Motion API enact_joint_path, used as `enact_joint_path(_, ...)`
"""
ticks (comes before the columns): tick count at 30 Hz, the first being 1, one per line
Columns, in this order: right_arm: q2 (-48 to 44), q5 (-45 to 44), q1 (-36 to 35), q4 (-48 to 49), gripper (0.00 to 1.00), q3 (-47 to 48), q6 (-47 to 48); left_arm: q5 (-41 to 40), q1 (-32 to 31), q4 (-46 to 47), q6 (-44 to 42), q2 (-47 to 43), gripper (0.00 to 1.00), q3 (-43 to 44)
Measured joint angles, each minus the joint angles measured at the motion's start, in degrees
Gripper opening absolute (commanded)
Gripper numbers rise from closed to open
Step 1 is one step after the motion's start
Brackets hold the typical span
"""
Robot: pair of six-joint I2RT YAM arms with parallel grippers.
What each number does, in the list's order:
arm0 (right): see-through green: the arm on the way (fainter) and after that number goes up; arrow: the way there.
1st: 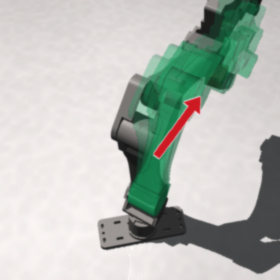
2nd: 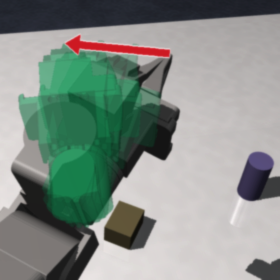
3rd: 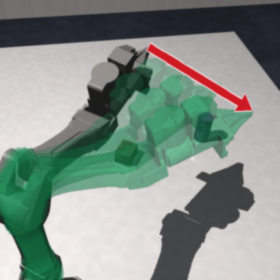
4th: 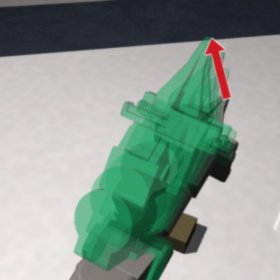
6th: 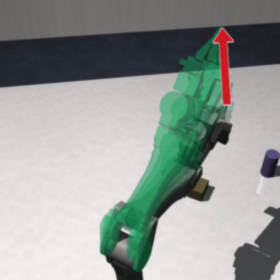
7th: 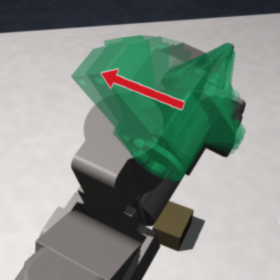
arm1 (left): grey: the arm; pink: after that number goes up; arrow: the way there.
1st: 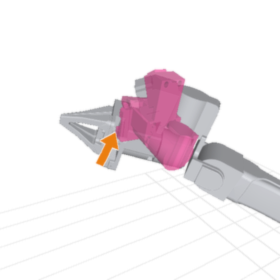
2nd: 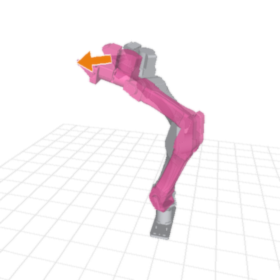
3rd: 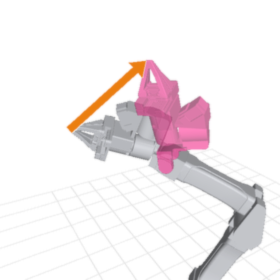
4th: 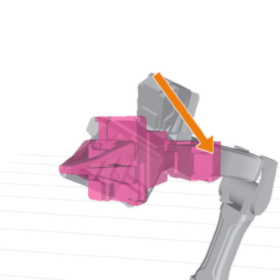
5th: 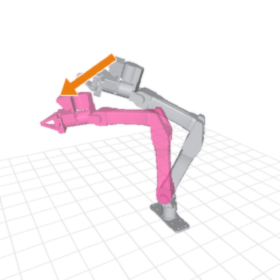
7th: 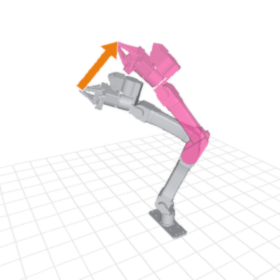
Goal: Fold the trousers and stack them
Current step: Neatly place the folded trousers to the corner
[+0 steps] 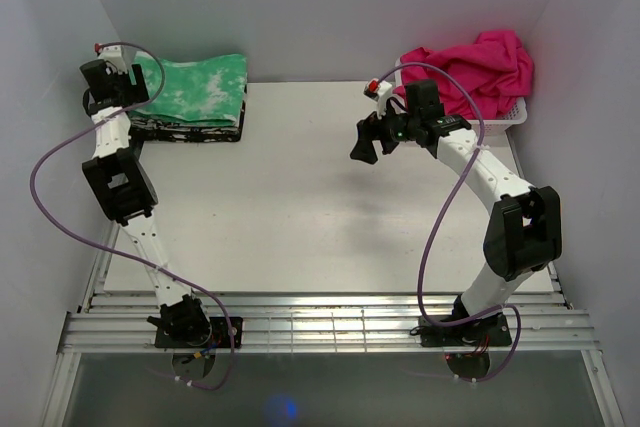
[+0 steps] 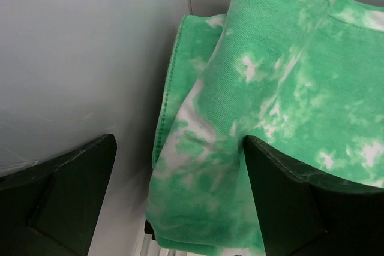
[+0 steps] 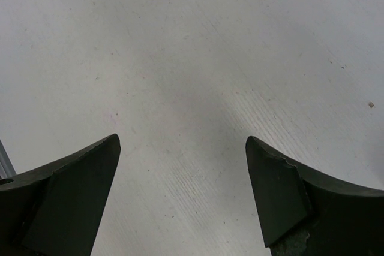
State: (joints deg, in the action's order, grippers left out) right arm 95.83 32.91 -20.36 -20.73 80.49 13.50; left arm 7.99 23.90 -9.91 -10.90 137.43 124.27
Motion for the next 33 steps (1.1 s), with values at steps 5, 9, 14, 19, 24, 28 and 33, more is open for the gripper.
enact_joint_path(5, -0.6, -0.7, 0.1, -0.4, 0.90, 0.0, 0.7, -0.9, -0.1, -1.1, 0.3, -1.4, 0.98, -0.1)
enact_joint_path(9, -2.1, -0.8, 0.7, -0.5, 0.90, 0.0, 0.9, 4.9, 0.6, 0.2, 2.6, -6.6, 0.77, -3.7)
enact_joint_path(14, -3.6, -0.7, 2.5, -0.6, 0.90, -0.7, 0.9, 13.5, 1.3, 6.1, 8.3, -12.2, 0.41, -5.2)
enact_joint_path(19, -3.7, -0.8, 3.3, -0.9, 0.91, -1.8, 1.4, 20.1, 1.2, 11.8, 14.3, -12.6, 0.26, -5.2)
enact_joint_path(24, -3.6, -0.3, 3.4, -1.0, 0.91, -1.9, 1.8, 22.9, 0.8, 14.8, 18.8, -9.5, 0.28, -4.9)
enact_joint_path(28, -2.8, -0.1, 3.4, -0.9, 0.91, -1.9, 1.7, 23.2, 0.6, 16.5, 20.5, -3.4, 0.28, -2.3)
enact_joint_path(33, 0.1, -0.1, 3.4, -0.8, 0.91, -1.9, 1.7, 21.4, 0.6, 16.7, 21.7, 4.3, 0.30, -0.4)
